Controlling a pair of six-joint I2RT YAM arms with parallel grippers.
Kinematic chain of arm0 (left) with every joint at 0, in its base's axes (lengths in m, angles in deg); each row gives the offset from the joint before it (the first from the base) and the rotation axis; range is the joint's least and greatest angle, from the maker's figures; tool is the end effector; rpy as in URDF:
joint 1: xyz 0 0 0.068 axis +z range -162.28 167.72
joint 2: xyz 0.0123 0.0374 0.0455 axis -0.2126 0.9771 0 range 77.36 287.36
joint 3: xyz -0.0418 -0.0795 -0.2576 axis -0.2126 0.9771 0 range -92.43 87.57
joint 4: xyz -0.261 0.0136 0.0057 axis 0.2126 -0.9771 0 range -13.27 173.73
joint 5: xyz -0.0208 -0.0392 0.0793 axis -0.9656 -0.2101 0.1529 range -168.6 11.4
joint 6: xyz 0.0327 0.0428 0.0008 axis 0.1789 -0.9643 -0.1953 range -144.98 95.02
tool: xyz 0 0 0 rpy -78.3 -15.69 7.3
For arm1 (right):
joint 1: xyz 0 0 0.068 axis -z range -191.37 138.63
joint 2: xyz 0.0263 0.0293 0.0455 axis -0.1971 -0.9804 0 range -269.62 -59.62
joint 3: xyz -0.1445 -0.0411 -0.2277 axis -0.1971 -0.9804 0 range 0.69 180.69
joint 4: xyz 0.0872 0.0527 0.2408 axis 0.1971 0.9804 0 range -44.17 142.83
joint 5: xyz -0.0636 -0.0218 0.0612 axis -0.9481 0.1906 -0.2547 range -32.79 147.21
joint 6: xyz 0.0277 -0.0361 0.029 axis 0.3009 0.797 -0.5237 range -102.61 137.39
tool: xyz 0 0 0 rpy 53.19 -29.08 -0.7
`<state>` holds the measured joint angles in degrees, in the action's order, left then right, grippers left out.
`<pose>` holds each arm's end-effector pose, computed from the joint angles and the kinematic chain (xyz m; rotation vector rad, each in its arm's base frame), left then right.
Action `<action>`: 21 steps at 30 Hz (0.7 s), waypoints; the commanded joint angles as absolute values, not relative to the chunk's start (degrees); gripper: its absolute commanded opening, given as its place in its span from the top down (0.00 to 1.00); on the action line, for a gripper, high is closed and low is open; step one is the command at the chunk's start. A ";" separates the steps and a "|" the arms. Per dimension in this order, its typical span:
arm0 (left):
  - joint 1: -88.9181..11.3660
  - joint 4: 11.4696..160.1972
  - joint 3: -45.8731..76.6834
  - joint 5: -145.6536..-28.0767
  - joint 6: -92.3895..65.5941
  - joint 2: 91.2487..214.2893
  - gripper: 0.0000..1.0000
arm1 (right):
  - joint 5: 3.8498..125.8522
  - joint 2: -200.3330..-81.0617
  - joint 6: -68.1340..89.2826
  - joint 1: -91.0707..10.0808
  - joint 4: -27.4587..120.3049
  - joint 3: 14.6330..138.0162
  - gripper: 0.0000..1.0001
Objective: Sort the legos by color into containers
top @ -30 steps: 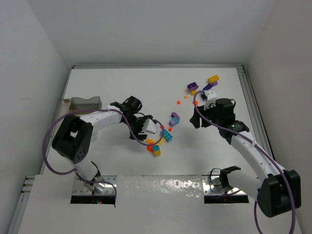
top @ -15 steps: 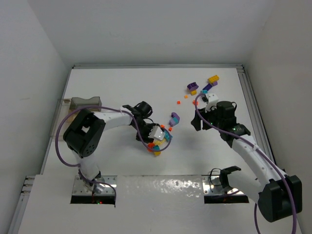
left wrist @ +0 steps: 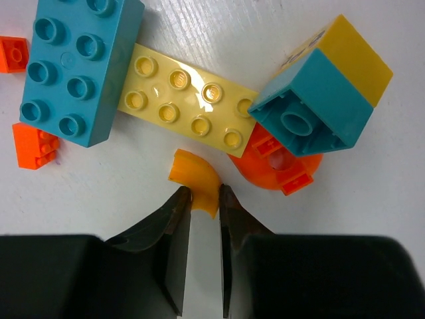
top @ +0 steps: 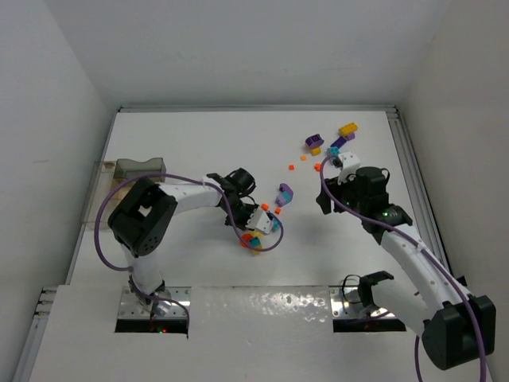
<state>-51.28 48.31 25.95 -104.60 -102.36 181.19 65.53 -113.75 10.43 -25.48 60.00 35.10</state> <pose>0.2447 -0.2183 0.1463 2.3718 1.3900 -0.5011 0.1994 0.0556 0.2403 -0.2200 2.1673 0.3677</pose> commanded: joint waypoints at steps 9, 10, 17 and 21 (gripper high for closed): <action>-43.23 52.53 19.73 -102.42 -84.15 176.77 1.00 | 65.03 -114.28 8.95 -25.61 58.75 36.54 0.36; -39.65 51.40 17.37 -102.86 -82.74 175.64 1.00 | 65.12 -114.46 8.86 -25.61 58.40 36.72 0.36; -25.57 51.21 9.80 -99.79 -62.56 166.76 1.00 | 66.69 -117.27 8.51 -25.61 50.41 37.34 0.39; -12.57 47.97 3.82 -89.54 -48.11 163.15 1.00 | 69.33 -122.61 6.32 -25.61 46.19 39.27 0.39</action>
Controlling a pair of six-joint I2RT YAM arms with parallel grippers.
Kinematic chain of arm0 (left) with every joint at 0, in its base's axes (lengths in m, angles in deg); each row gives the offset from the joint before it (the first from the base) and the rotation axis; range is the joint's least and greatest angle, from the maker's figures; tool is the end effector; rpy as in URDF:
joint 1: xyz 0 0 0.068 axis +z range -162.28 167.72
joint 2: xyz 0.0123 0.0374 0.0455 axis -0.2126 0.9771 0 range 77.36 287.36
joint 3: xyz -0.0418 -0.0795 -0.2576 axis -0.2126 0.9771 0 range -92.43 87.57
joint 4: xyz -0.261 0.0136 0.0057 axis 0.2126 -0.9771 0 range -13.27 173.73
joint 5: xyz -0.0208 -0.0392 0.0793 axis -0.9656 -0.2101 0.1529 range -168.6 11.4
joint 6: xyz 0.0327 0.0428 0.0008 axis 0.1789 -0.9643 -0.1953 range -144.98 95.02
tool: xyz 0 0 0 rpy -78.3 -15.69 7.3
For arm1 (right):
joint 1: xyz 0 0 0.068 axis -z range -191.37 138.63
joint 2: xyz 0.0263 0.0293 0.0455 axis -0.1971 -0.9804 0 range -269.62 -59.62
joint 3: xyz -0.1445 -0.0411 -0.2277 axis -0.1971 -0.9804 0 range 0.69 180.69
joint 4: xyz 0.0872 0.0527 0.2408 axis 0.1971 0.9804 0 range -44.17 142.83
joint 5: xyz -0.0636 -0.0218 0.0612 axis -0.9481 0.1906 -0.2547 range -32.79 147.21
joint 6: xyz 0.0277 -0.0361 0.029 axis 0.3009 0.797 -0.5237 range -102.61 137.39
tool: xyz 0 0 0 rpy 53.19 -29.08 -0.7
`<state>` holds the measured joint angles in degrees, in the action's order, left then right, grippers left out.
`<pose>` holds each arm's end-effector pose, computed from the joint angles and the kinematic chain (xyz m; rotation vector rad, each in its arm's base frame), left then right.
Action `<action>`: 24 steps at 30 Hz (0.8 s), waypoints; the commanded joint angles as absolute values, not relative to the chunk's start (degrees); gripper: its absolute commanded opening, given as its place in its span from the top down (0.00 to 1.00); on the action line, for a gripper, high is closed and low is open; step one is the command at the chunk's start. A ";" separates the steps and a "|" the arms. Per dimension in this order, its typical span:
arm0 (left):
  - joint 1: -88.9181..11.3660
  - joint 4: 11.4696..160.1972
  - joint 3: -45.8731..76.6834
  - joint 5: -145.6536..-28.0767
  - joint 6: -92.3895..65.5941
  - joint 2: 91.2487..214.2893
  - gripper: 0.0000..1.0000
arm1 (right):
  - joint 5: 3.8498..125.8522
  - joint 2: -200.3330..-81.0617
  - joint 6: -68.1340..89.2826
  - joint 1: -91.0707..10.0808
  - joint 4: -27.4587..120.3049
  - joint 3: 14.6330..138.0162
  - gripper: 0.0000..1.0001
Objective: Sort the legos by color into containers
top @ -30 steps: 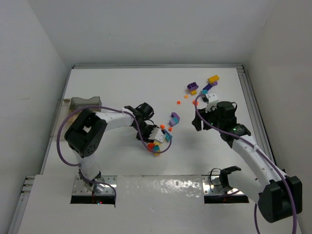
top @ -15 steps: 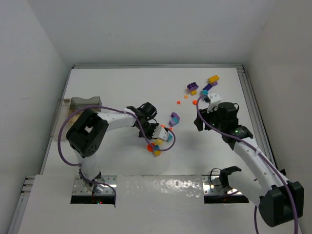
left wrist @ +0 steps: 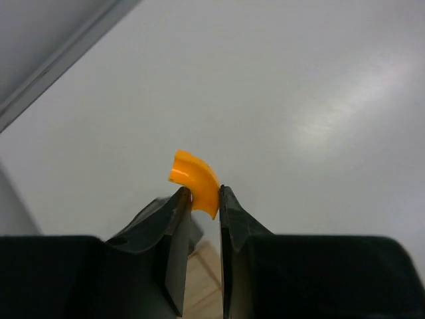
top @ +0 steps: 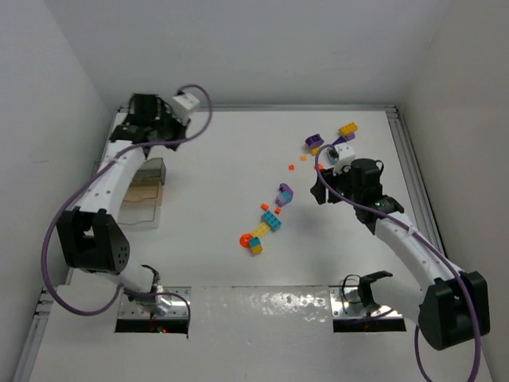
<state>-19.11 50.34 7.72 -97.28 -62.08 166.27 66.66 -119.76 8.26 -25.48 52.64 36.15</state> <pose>0.3419 -0.0525 0.3255 0.9975 2.0350 -0.0987 0.2210 0.0617 0.2377 -0.1918 2.1315 0.4142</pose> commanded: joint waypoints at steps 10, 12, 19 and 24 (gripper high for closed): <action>18.21 42.68 7.40 -88.18 -49.32 164.19 1.00 | 72.68 -135.81 1.92 -29.11 42.49 50.42 0.42; 19.89 44.17 9.17 -89.59 -49.06 164.72 1.00 | 72.68 -136.95 2.10 -30.08 42.84 51.75 0.42; 20.86 53.56 15.50 -89.68 -48.26 168.76 1.00 | 70.75 -139.68 2.27 -32.64 45.12 55.88 0.42; 21.38 57.53 14.89 -89.32 -50.46 173.51 1.00 | 69.69 -139.60 3.94 -32.81 48.28 57.47 0.42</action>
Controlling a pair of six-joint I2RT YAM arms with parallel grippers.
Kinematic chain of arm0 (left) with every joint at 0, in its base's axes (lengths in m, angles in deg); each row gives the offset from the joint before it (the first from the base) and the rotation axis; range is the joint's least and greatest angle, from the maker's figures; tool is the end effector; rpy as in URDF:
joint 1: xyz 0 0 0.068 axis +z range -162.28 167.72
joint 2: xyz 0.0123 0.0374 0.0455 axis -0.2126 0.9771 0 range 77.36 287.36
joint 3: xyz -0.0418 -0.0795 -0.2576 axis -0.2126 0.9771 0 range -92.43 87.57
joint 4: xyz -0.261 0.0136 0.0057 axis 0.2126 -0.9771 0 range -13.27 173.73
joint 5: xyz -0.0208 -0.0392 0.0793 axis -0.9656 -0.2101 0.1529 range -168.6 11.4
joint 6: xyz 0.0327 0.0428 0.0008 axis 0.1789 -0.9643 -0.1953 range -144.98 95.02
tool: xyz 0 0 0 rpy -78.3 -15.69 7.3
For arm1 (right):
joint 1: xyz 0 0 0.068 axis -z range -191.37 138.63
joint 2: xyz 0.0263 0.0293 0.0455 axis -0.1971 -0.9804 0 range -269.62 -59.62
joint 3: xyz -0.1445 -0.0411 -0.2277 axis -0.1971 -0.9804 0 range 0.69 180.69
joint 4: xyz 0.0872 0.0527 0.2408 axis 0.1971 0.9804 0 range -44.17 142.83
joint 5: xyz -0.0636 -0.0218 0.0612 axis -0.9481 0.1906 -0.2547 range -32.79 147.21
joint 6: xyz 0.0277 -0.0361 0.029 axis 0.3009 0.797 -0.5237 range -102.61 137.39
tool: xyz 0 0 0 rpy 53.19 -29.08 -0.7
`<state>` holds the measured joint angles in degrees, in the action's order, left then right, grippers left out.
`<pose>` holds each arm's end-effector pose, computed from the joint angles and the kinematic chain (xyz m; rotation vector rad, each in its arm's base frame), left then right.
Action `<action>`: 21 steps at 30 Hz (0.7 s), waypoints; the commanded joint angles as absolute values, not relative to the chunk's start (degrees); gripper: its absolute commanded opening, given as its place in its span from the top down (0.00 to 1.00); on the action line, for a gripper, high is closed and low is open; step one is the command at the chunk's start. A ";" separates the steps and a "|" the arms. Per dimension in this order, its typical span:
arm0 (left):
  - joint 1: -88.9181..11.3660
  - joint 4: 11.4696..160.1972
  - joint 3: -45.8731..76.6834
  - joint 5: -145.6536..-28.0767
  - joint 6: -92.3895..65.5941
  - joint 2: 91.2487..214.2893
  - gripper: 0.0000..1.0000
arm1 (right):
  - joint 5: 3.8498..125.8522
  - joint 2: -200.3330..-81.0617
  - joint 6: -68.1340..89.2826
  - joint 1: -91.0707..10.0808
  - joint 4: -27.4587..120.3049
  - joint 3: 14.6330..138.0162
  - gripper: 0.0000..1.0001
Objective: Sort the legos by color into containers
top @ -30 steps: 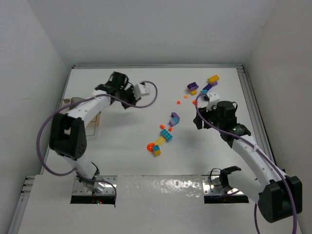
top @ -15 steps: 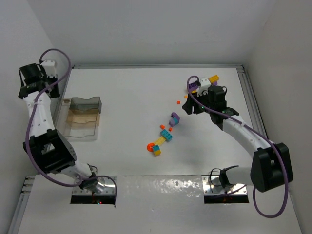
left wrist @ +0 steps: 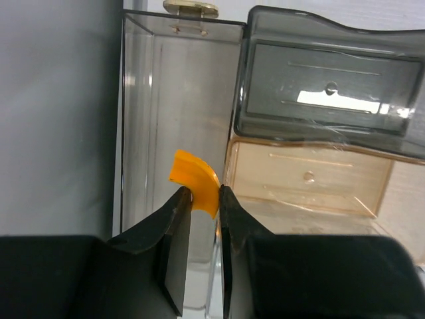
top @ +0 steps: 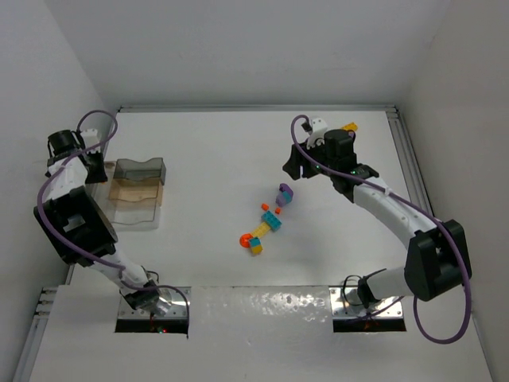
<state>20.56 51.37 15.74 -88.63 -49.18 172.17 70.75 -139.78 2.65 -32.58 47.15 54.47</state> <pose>0.3000 0.1862 0.2466 -0.1210 2.5216 0.1816 0.2927 0.1227 0.2680 -0.2682 2.0825 0.6271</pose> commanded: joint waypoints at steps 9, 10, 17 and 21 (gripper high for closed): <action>21.39 59.30 13.84 -90.73 -55.47 178.52 0.92 | 69.16 -139.77 3.50 -32.81 49.08 58.26 0.41; 21.56 59.30 13.75 -91.17 -55.74 178.44 0.83 | 69.16 -139.77 3.68 -32.81 49.43 58.61 0.41; 21.56 59.83 12.09 -91.87 -56.18 177.12 0.57 | 69.60 -139.16 4.64 -32.81 51.71 59.40 0.40; 21.65 59.03 10.76 -92.93 -56.53 176.42 0.50 | 69.87 -138.28 4.73 -32.90 52.33 58.61 0.40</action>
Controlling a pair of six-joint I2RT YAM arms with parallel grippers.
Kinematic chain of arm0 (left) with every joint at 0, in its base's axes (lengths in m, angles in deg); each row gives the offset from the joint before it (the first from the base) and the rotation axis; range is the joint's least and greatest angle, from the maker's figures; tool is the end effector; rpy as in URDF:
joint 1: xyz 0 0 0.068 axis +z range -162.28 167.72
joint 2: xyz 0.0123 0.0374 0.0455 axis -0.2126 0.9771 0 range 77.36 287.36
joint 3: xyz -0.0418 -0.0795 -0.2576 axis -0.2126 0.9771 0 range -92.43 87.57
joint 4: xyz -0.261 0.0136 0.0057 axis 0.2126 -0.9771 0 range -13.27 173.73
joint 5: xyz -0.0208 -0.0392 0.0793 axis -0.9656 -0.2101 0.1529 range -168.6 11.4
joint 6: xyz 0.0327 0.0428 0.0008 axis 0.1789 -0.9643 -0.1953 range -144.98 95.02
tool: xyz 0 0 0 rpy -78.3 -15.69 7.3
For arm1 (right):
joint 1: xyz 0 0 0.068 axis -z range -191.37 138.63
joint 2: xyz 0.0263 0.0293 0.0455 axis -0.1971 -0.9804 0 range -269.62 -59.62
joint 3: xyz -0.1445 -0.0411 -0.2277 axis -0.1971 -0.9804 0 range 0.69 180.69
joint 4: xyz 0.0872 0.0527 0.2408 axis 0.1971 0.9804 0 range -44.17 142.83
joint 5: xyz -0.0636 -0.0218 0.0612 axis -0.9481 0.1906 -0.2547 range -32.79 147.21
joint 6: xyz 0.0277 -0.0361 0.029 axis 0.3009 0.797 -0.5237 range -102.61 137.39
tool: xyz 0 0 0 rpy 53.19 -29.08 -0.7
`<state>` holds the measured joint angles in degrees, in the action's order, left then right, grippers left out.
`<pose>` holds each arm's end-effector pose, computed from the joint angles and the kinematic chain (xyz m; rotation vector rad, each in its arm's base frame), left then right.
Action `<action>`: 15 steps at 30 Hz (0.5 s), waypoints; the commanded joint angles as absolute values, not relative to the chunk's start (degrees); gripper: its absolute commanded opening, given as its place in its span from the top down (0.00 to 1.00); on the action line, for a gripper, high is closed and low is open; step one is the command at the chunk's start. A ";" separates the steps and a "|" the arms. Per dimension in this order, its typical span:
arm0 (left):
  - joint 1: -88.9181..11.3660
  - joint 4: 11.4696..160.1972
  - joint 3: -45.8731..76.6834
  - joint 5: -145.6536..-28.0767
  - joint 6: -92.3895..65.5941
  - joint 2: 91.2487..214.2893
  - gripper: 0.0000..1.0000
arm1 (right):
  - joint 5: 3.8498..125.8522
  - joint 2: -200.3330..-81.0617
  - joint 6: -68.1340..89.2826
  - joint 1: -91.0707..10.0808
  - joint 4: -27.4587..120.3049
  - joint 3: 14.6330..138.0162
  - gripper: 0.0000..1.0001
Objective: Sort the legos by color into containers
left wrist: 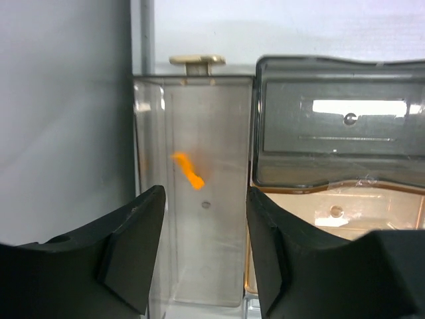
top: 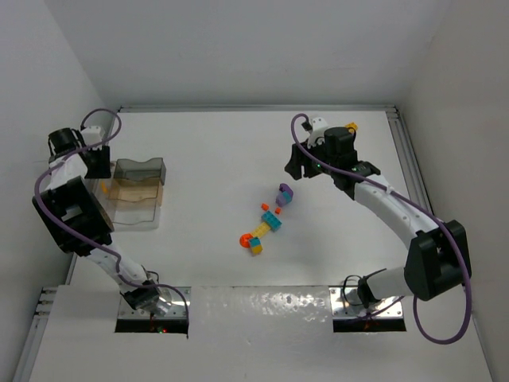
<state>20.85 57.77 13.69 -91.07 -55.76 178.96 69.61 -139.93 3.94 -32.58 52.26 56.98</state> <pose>0.3243 0.2024 0.2237 0.0382 2.4870 0.2013 0.2933 0.1222 0.2736 -0.2775 2.1261 0.5866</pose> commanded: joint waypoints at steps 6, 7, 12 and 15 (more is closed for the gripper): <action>19.99 55.96 7.25 -99.07 -55.91 172.91 0.55 | 69.43 -136.87 4.38 -32.99 54.26 57.64 0.40; 17.46 54.22 6.20 -99.60 -56.44 171.33 0.56 | 68.99 -136.87 4.21 -33.08 55.05 57.64 0.40; 4.53 47.96 8.02 -105.74 -64.26 164.92 0.55 | 64.70 -137.57 10.15 -39.72 62.87 55.37 0.37; -3.02 47.09 11.18 -113.56 -64.00 162.45 0.52 | 63.10 -139.76 14.30 -46.58 67.17 53.78 0.29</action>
